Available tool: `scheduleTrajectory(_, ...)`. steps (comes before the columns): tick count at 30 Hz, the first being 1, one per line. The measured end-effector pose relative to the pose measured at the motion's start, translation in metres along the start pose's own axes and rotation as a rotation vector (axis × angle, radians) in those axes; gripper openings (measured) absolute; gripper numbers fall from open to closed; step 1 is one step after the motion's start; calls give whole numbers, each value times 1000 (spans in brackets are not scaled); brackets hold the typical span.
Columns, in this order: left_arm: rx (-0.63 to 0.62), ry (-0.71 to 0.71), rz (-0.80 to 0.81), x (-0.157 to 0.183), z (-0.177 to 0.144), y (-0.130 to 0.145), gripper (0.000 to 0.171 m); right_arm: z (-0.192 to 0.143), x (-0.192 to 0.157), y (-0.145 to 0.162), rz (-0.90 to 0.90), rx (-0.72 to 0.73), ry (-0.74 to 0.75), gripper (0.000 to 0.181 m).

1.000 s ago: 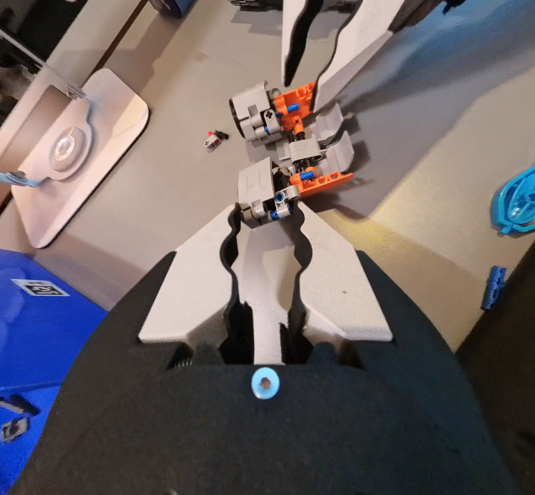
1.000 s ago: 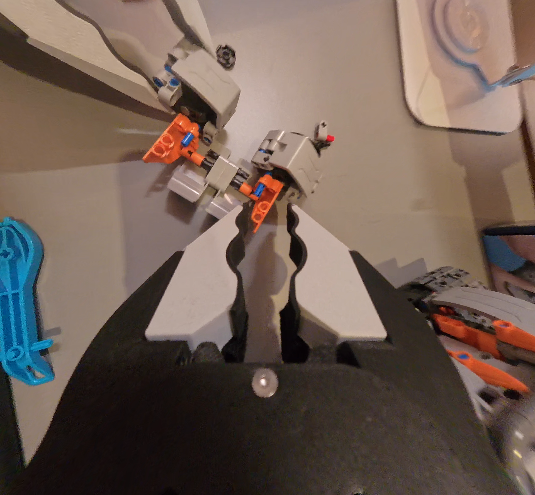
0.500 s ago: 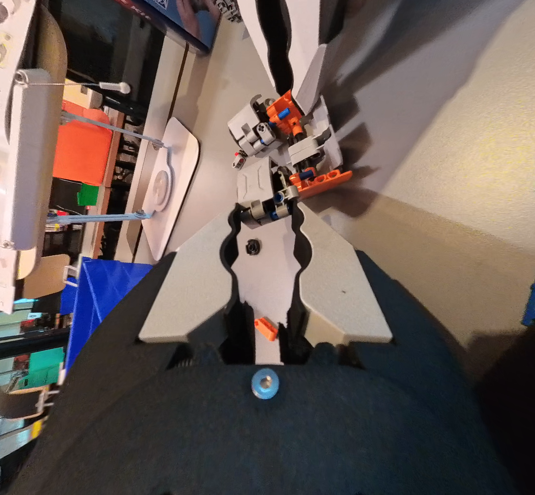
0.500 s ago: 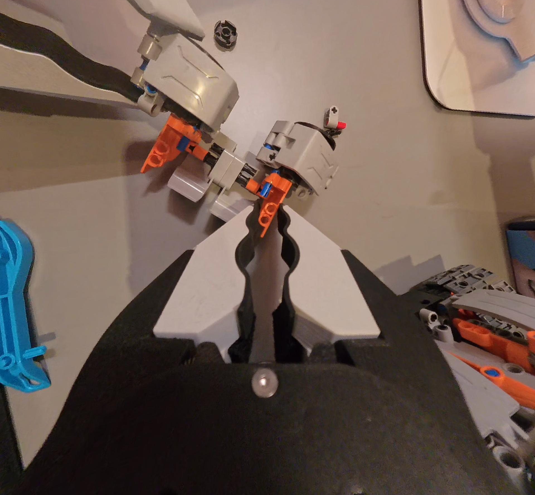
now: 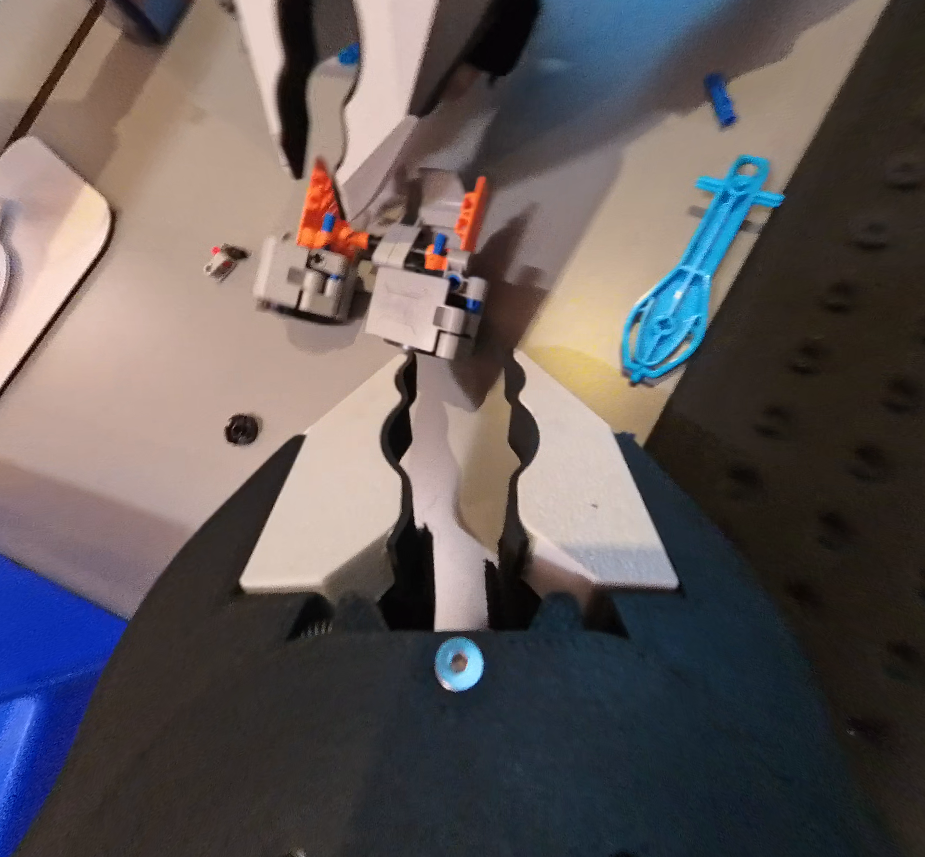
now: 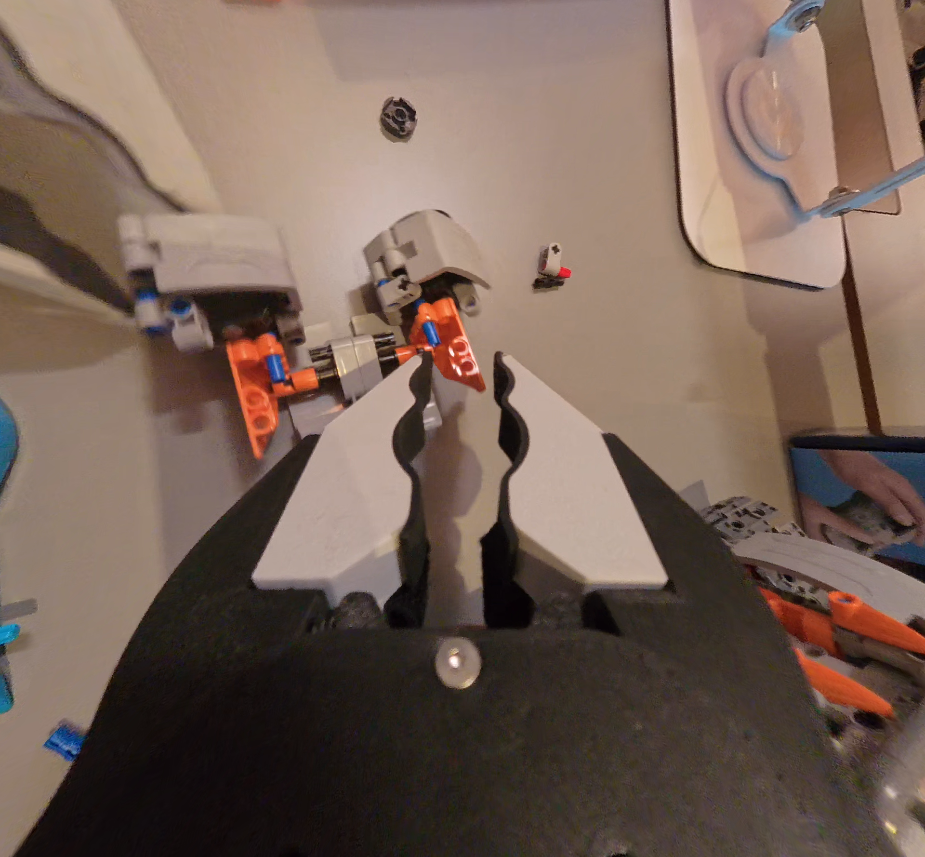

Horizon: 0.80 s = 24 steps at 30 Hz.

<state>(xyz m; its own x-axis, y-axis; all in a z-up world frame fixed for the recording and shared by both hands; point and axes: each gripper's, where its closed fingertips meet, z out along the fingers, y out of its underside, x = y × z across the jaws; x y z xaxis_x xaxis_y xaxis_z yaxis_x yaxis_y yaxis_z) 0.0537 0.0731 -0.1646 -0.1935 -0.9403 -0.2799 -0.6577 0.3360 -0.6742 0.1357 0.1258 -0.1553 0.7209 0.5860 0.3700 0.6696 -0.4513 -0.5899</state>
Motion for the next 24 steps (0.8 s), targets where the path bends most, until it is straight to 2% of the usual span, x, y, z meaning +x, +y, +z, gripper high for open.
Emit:
scheduleTrajectory(4,103,163,140,36,-6,-19,37,-20,7,-11,19,31,16,34)
scheduleTrajectory(7,206,283,180,50,-23,-27,39,-33,-7,-13,40,27,-109,36)
scheduleTrajectory(8,211,248,186,39,-27,-25,37,-37,-12,-15,44,33,-151,38)
scheduleTrajectory(10,129,112,162,-3,-26,-11,48,-44,-26,-14,40,17,-239,41)
scheduleTrajectory(12,71,29,124,-38,-23,0,57,-48,-45,-14,39,-12,-328,51)
scheduleTrajectory(15,23,17,97,-60,-12,6,58,-42,-71,-15,-7,-56,-356,64)
scheduleTrajectory(17,-49,38,63,-63,0,13,56,-35,-79,-11,-44,-98,-322,64)
scheduleTrajectory(18,-68,63,50,-61,6,15,52,-31,-79,-8,-65,-121,-290,52)
scheduleTrajectory(19,-77,92,32,-57,11,15,48,-28,-78,-4,-77,-136,-266,49)
scheduleTrajectory(24,-29,263,72,-17,12,8,30,-30,-74,0,-95,-89,-335,48)
